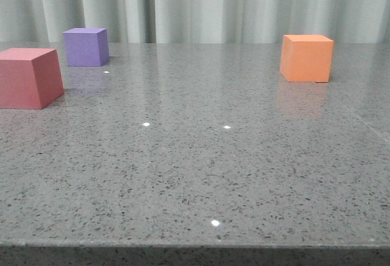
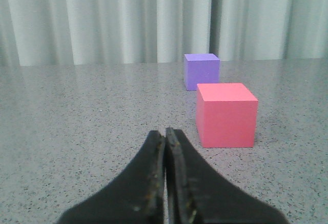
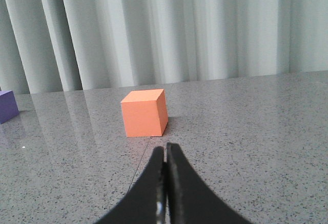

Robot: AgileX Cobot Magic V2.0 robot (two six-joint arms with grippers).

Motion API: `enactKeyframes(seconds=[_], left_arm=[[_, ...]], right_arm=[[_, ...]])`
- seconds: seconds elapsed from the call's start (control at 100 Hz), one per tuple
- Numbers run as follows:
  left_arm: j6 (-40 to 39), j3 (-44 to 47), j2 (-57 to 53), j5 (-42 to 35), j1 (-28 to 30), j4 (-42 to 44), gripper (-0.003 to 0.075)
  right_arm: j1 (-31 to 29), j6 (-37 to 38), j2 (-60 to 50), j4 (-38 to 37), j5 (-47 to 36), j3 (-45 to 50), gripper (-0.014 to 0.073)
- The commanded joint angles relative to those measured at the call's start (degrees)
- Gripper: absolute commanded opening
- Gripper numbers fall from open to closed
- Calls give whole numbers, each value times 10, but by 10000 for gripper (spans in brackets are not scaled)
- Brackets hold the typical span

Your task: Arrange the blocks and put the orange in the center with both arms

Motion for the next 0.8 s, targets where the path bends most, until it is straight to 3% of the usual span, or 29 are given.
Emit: enactKeyframes(seconds=[0.0, 0.43, 0.79], left_arm=[[-5, 24, -19, -46, -5, 0, -20], [-5, 24, -19, -46, -5, 0, -20], [-5, 24, -19, -46, -5, 0, -20]], right_arm=[[-4, -5, -10, 0, -49, -11, -110], [-4, -5, -9, 6, -36, -51, -110], [-4, -5, 108, 12, 240, -291, -110]])
